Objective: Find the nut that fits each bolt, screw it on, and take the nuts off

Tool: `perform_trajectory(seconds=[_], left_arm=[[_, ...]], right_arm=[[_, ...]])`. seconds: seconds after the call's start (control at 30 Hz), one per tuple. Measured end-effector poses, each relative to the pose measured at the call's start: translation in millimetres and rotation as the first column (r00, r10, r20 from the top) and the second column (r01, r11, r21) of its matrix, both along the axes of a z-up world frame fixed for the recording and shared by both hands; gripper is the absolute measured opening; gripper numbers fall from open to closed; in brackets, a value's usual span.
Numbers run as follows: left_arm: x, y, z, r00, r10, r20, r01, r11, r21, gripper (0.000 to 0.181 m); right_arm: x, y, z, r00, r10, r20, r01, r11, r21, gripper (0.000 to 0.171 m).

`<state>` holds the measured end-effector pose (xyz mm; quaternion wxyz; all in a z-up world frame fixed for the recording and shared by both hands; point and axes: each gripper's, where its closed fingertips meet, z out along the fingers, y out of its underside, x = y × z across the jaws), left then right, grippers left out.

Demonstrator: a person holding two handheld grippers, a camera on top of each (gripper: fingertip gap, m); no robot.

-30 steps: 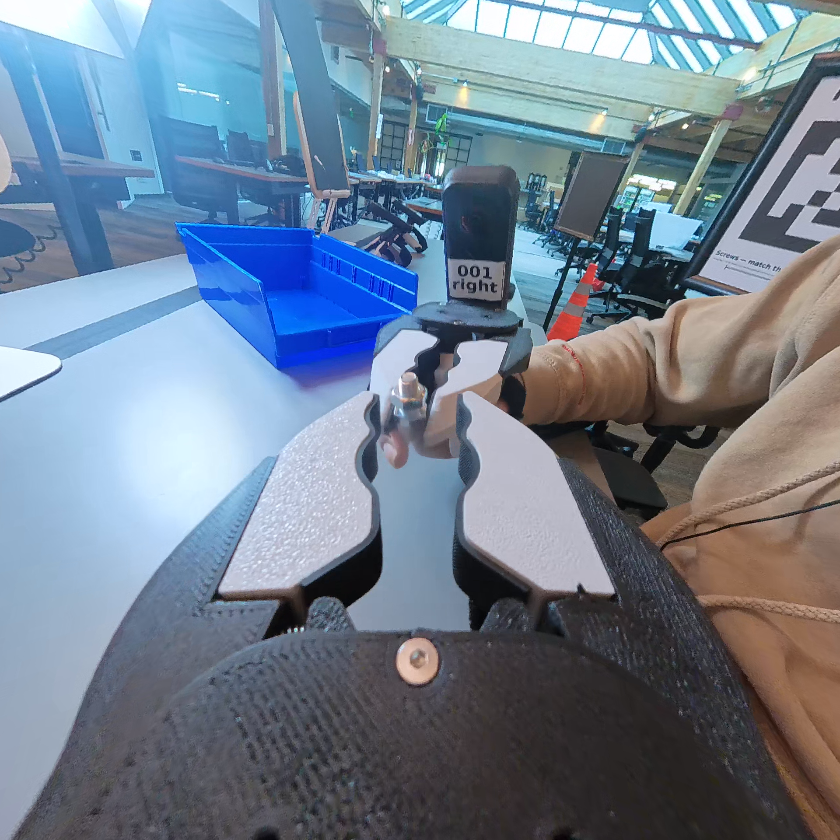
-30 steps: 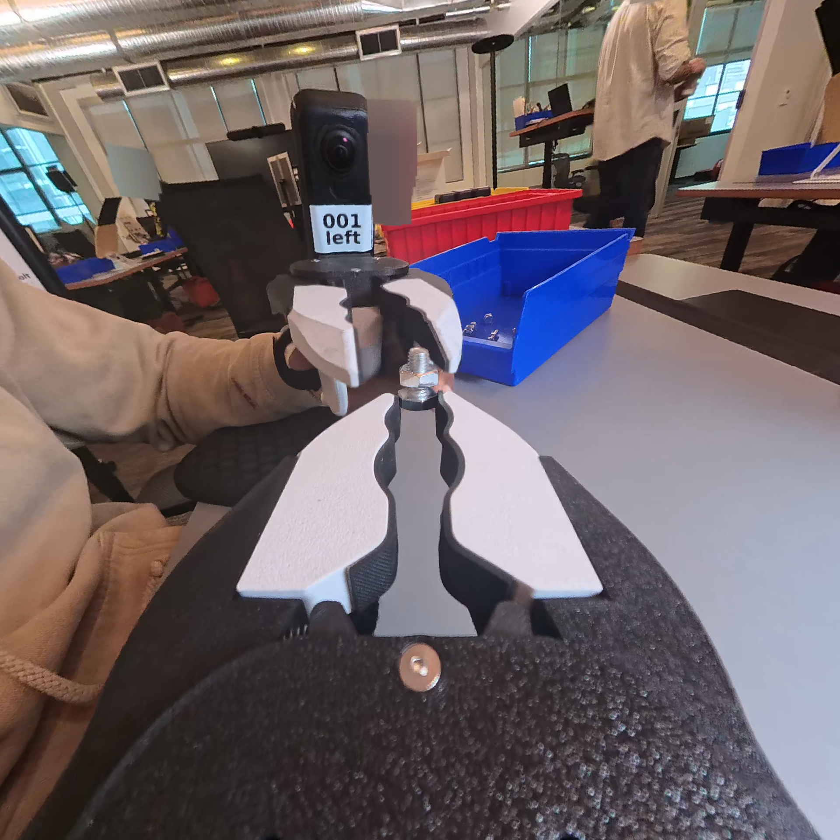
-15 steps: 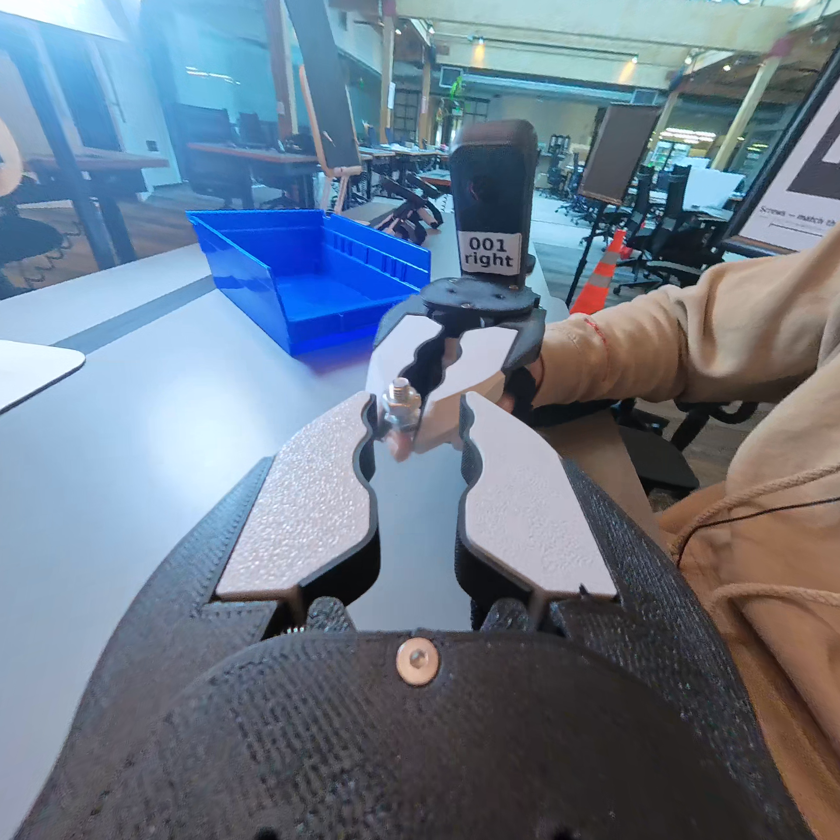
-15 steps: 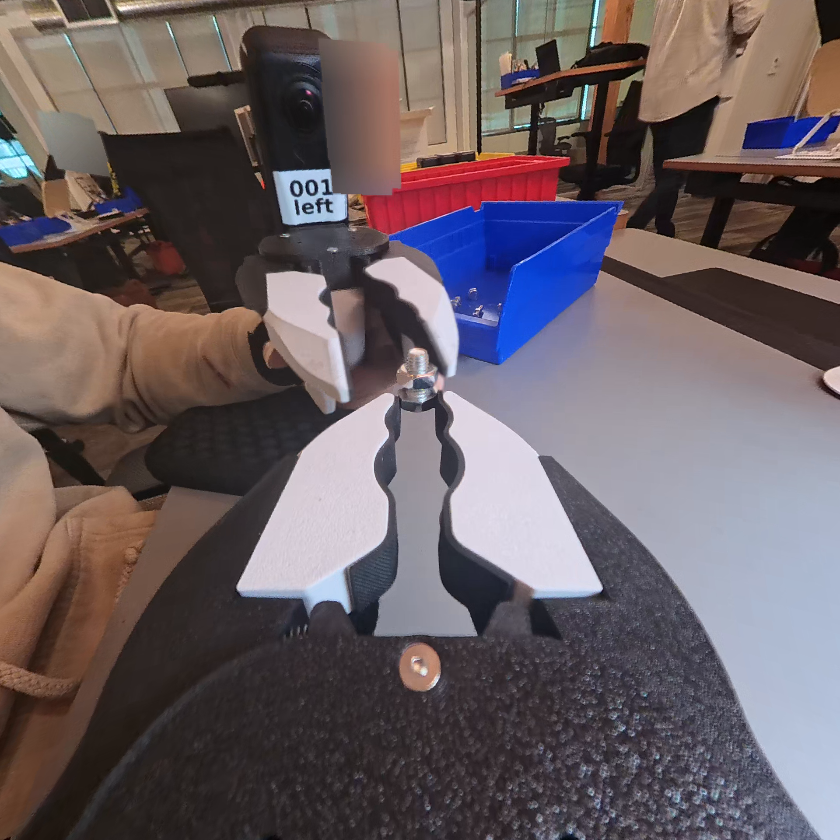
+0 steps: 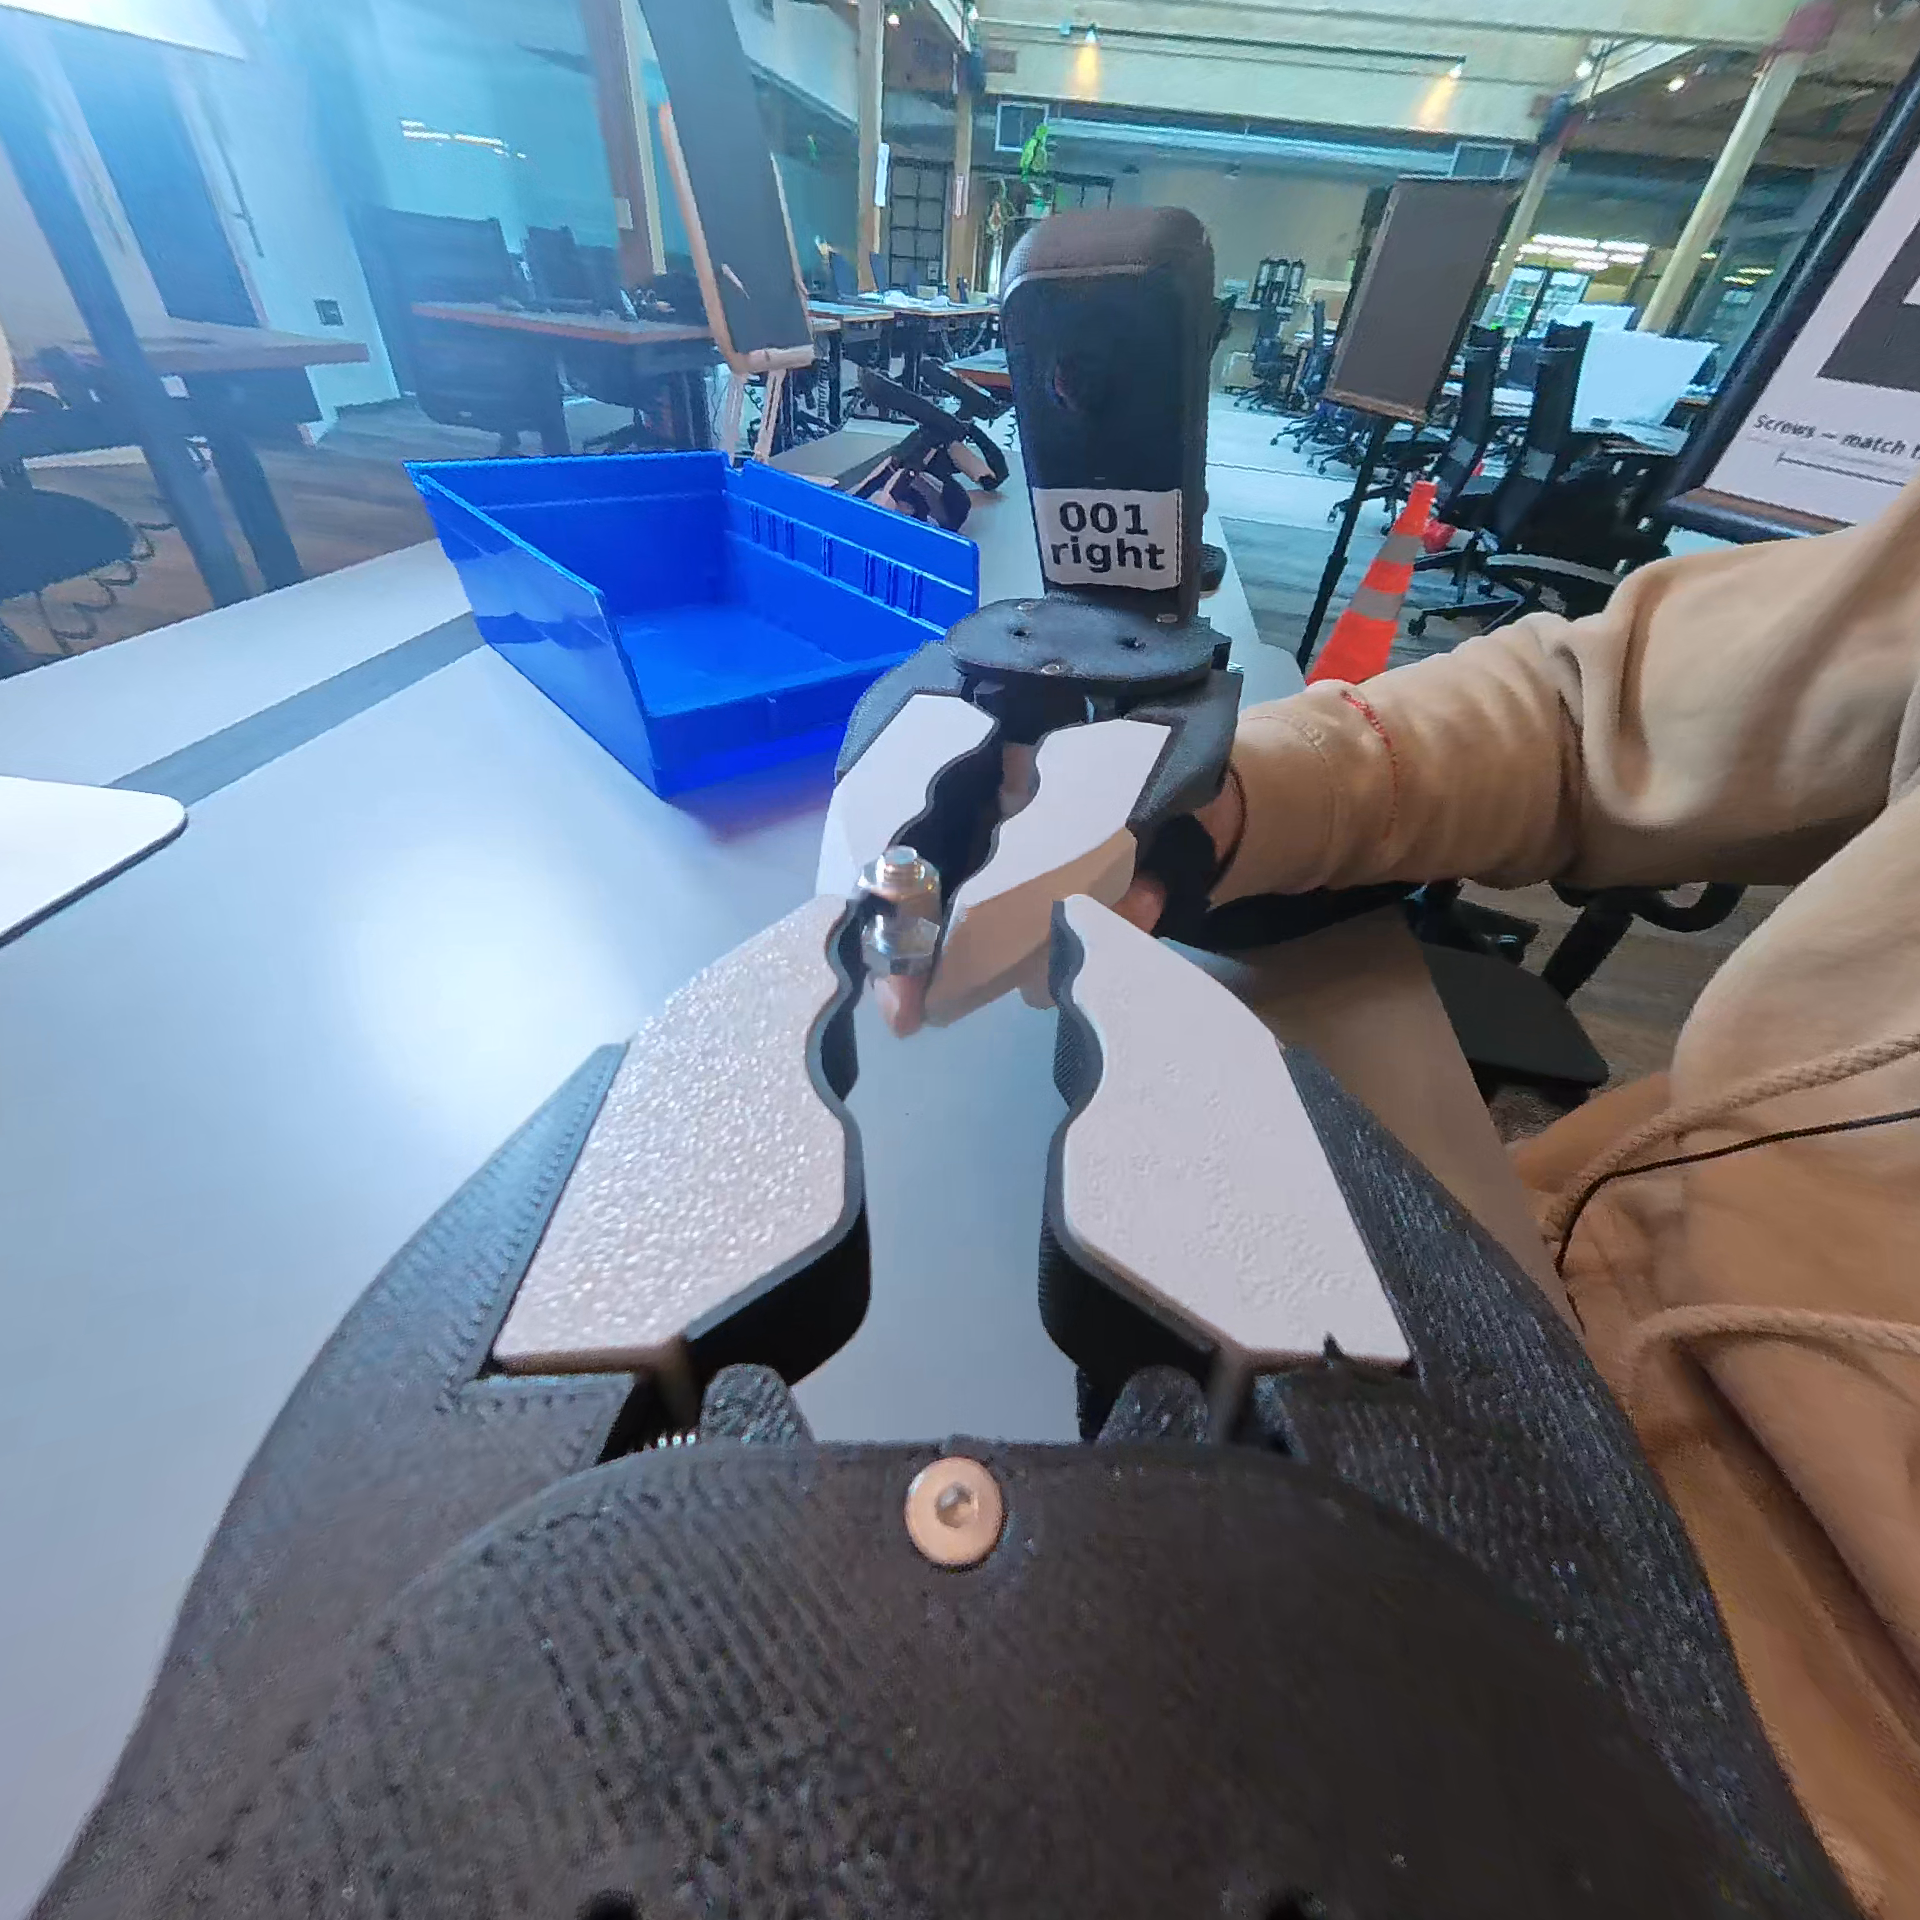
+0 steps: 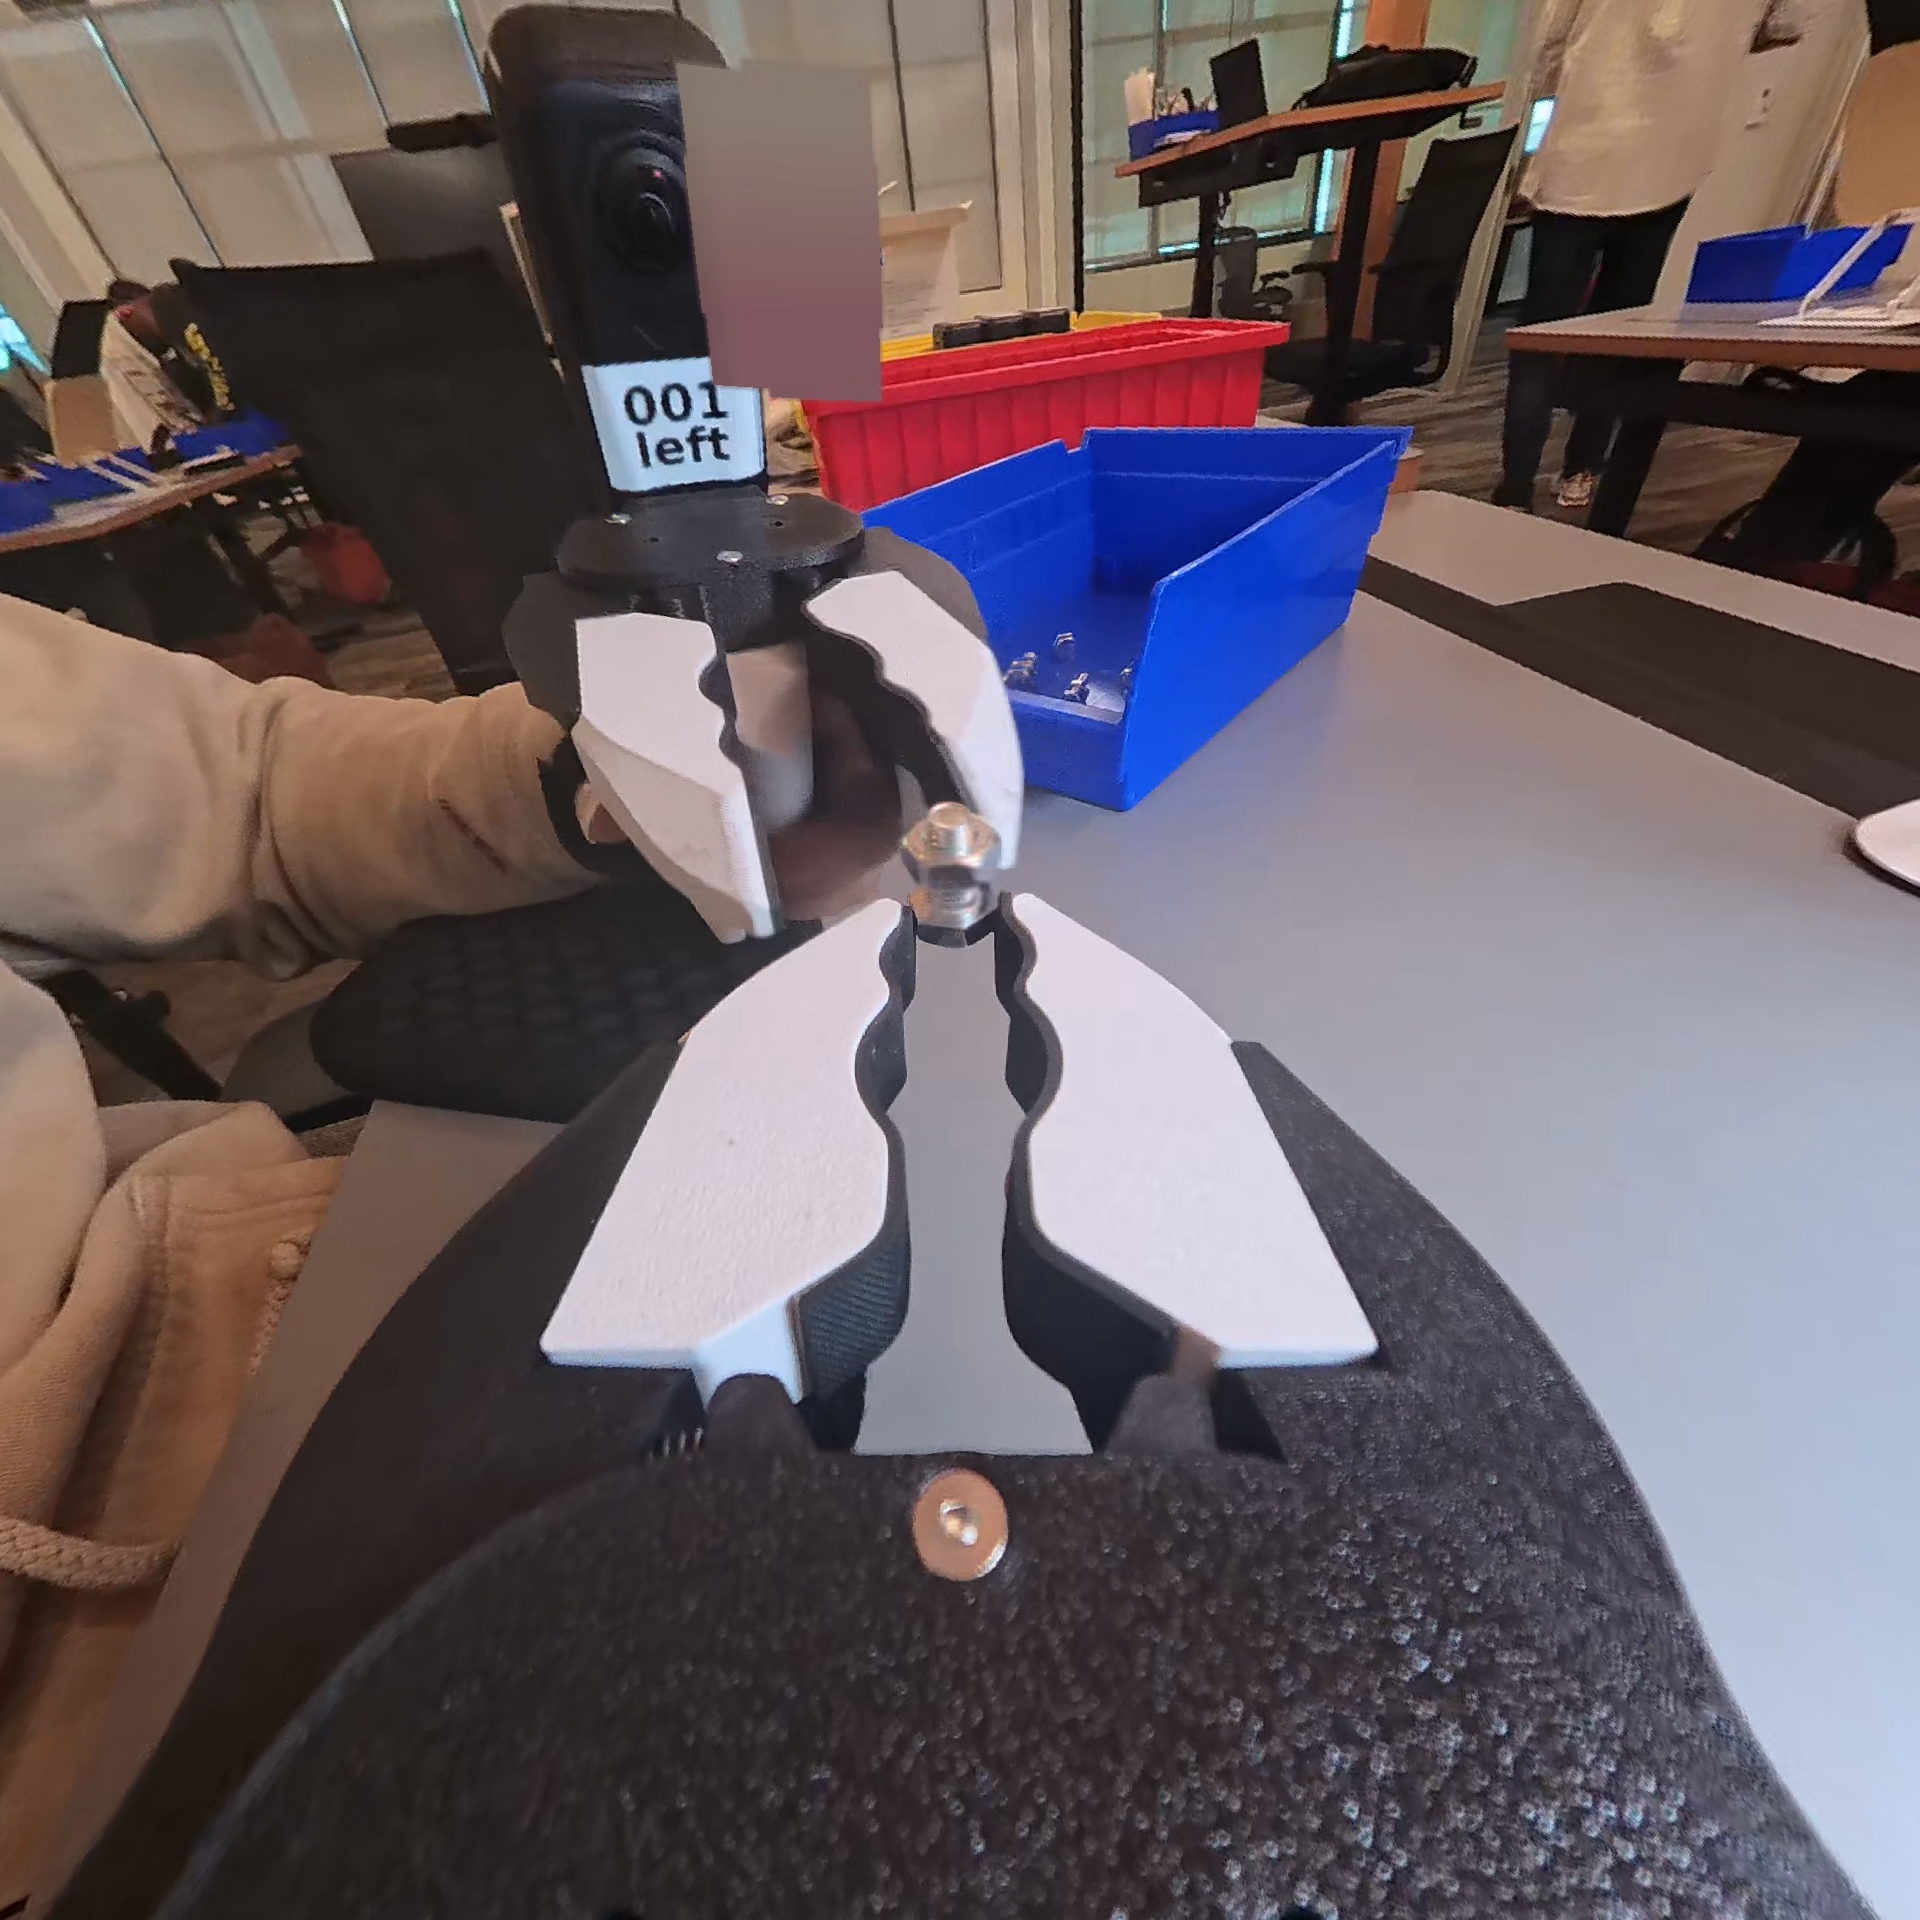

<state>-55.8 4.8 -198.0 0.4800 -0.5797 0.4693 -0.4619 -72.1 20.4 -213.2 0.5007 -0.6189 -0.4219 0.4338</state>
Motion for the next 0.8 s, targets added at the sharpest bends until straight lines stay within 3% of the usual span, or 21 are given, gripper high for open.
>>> perform_trajectory(seconds=[0.07, 0.13, 0.33, 0.47, 0.5, 0.53, 0.8], left_arm=[[-6, -5, 8, 0.998, -0.052, 0.039, 0.053, 0.998, -0.016, 0.011], [-9, -3, 14, 0.996, -0.041, 0.078, 0.044, 0.999, -0.03, 0.013], [-1, 7, 0, 0.999, 0.034, 0.011, -0.034, 0.999, 0.011, 0.042], [-1, 0, -2, 1.0, -0.01, -0.011, 0.01, 1.0, 0.011, 0.035], [-4, -4, 3, 0.998, -0.052, 0.016, 0.052, 0.999, 0.007, 0.015], [-6, -5, 9, 0.997, -0.058, 0.055, 0.058, 0.998, -0.009, 0.014], [-1, 10, -6, 0.999, 0.04, -0.01, -0.04, 0.999, 0.018, 0.041]], right_arm=[[6, 8, 2, 0.999, -0.04, -0.012, 0.04, 0.999, -0.011, 0.015], [11, 13, 3, 0.998, -0.055, -0.017, 0.055, 0.998, -0.022, 0.015], [-1, -1, -4, 1.0, 0.01, 0.025, -0.01, 1.0, -0.012, 0.015], [3, 6, -6, 0.999, -0.024, 0.033, 0.025, 0.999, -0.027, 0.015], [6, 11, -6, 0.998, -0.05, 0.032, 0.051, 0.998, -0.03, 0.014], [9, 14, -6, 0.998, -0.062, 0.031, 0.063, 0.997, -0.035, 0.014], [-1, 2, -11, 0.998, 0.0, 0.058, 0.003, 0.999, -0.041, 0.015]])
